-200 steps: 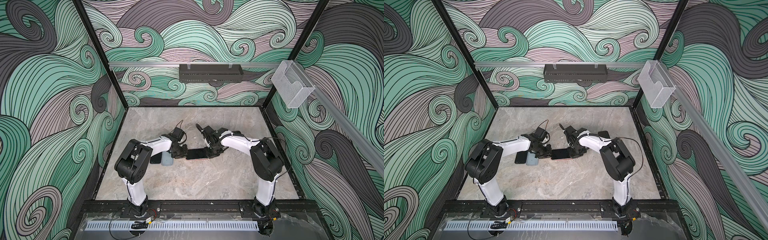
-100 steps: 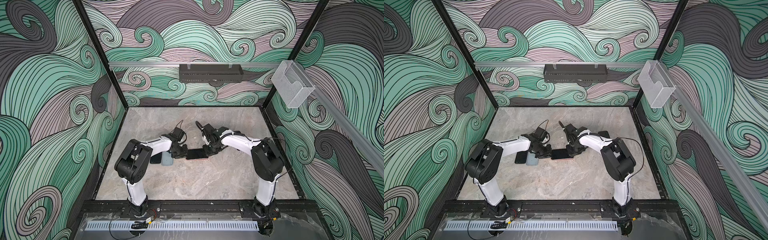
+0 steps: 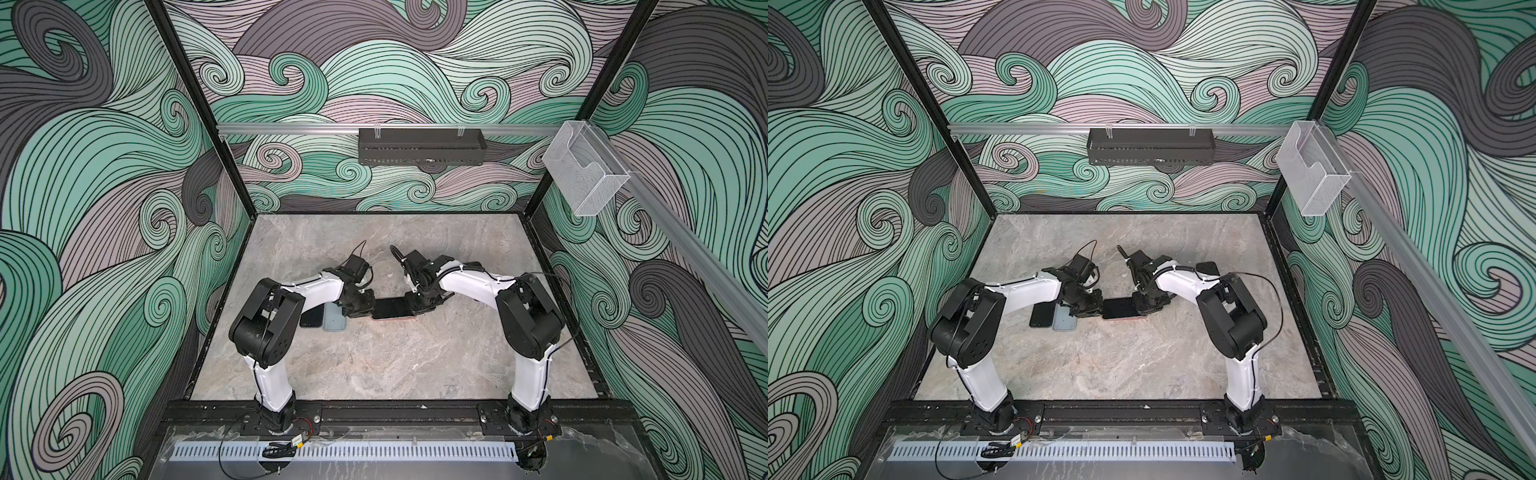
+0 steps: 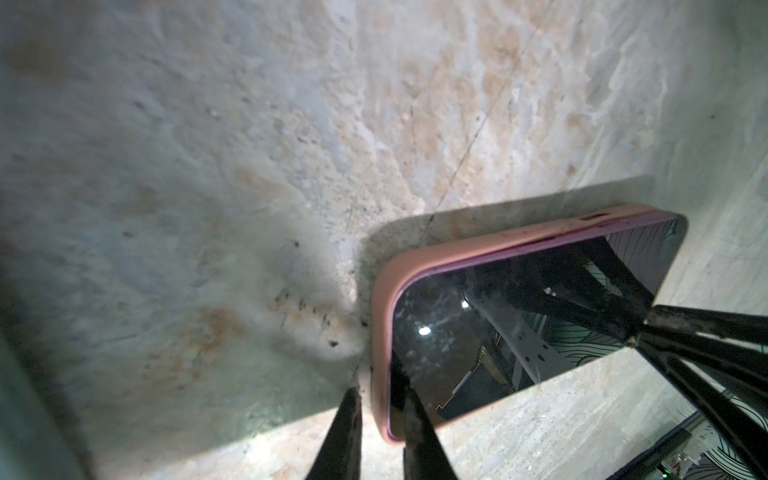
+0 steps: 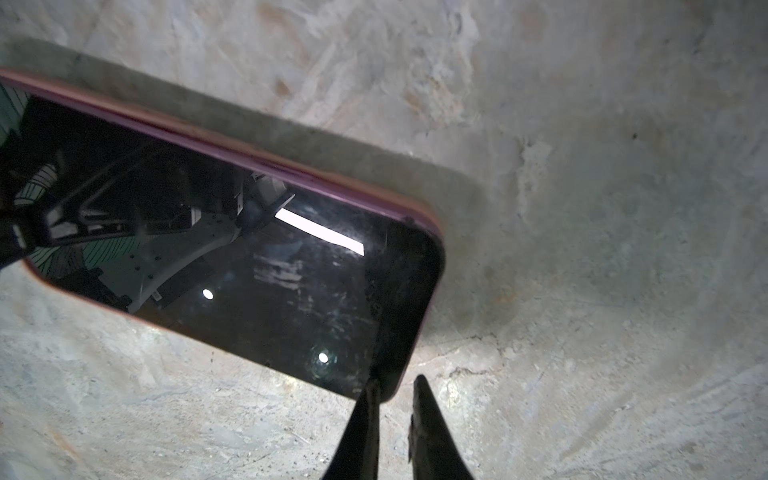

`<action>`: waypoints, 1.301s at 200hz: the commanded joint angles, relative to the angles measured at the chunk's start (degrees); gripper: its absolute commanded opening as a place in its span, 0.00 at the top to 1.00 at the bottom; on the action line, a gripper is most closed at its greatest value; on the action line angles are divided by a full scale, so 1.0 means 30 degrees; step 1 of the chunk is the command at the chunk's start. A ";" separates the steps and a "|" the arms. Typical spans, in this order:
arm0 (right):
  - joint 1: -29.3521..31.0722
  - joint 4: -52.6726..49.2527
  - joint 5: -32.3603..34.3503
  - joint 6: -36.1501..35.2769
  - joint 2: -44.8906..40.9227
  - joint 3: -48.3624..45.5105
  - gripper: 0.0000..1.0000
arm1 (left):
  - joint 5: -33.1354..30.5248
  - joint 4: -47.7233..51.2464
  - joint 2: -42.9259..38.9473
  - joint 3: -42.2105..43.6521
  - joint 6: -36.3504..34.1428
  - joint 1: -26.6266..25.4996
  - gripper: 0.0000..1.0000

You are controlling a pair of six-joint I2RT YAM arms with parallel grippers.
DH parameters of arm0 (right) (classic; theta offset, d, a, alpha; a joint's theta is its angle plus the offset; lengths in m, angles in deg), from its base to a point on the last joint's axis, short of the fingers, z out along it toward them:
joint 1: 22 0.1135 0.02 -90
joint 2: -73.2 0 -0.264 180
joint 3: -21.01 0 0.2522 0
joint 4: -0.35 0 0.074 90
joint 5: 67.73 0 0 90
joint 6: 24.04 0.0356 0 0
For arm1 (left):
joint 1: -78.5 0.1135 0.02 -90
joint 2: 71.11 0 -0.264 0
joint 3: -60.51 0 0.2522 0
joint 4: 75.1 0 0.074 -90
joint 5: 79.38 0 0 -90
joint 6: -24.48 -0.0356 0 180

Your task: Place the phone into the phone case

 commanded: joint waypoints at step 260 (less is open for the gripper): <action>0.0408 0.0504 0.1345 0.1062 0.4848 -0.2272 0.90 | 0.1604 -0.0540 -0.0214 -0.0065 0.0088 0.0591 0.77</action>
